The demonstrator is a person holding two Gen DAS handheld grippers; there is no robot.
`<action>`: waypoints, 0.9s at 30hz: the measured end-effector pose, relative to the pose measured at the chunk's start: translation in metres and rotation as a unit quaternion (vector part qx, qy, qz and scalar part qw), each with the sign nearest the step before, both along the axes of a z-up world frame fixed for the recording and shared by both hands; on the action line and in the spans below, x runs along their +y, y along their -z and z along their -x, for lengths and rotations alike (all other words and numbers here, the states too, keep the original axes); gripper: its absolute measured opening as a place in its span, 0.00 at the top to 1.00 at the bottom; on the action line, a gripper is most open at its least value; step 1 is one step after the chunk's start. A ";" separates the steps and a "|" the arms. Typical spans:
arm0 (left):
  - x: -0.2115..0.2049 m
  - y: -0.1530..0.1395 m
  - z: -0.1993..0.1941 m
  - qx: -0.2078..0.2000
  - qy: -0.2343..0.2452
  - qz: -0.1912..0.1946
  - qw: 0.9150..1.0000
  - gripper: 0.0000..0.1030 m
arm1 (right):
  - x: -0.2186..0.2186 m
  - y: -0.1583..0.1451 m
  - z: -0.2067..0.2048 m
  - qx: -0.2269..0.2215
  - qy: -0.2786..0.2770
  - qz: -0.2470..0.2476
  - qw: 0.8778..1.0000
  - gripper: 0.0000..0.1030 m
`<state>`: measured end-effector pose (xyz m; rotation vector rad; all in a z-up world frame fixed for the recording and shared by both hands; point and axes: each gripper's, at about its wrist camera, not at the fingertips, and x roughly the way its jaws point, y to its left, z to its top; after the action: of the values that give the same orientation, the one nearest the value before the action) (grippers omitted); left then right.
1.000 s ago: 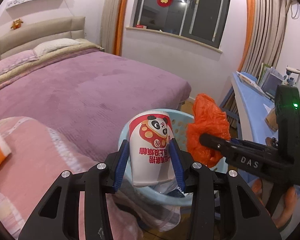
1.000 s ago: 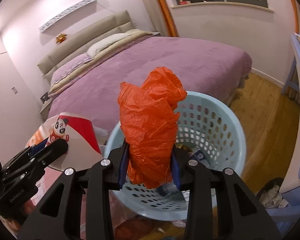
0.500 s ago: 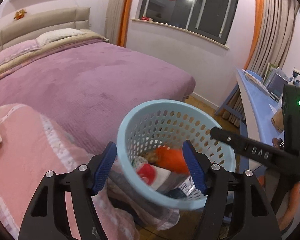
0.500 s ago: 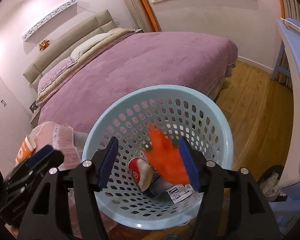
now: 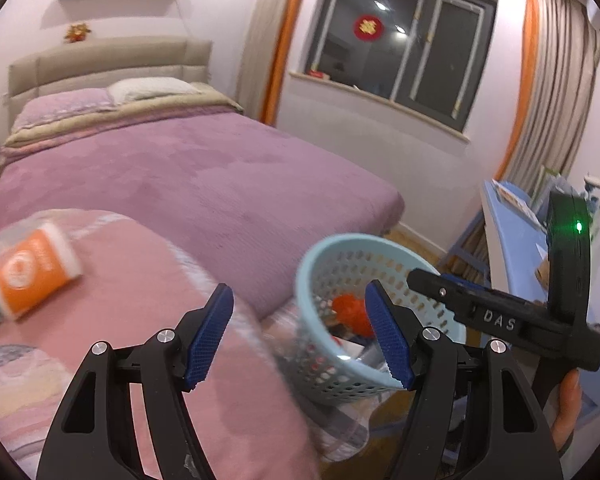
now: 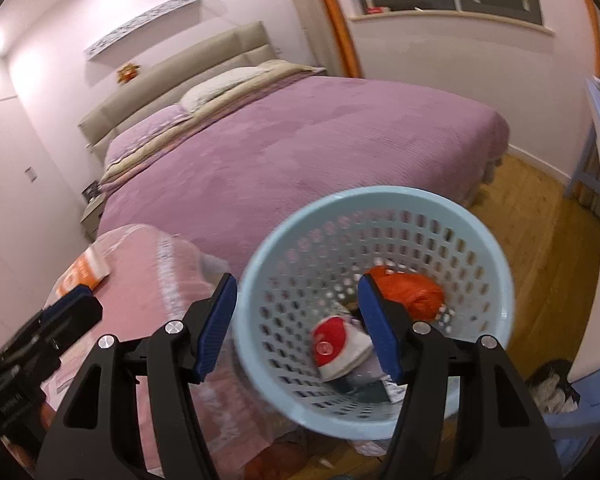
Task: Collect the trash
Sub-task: 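Move both open tools back over the remaining trash on the bed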
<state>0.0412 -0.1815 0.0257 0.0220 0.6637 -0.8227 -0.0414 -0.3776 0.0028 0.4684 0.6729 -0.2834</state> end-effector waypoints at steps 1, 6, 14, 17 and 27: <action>0.011 -0.003 -0.002 -0.002 -0.010 0.003 1.000 0.35 | 0.010 -0.002 -0.004 -0.001 -0.011 0.006 1.000 0.43; 0.064 -0.014 -0.015 -0.008 -0.061 0.011 0.998 0.35 | 0.053 -0.008 -0.024 -0.004 -0.061 0.021 0.998 0.43; 0.164 -0.011 -0.049 0.002 -0.167 0.005 0.986 0.35 | 0.140 -0.005 -0.059 -0.014 -0.149 0.056 0.987 0.43; 0.198 0.002 -0.066 0.028 -0.207 -0.006 0.978 0.35 | 0.164 0.003 -0.071 -0.016 -0.179 0.049 0.983 0.43; 0.268 0.036 -0.130 0.098 -0.269 -0.012 0.958 0.37 | 0.215 0.034 -0.105 0.002 -0.223 0.063 0.973 0.43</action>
<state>0.1711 0.0869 -0.0099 -0.2135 0.8184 -0.2925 0.0639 -0.1624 -0.0307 0.1859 0.7405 0.0987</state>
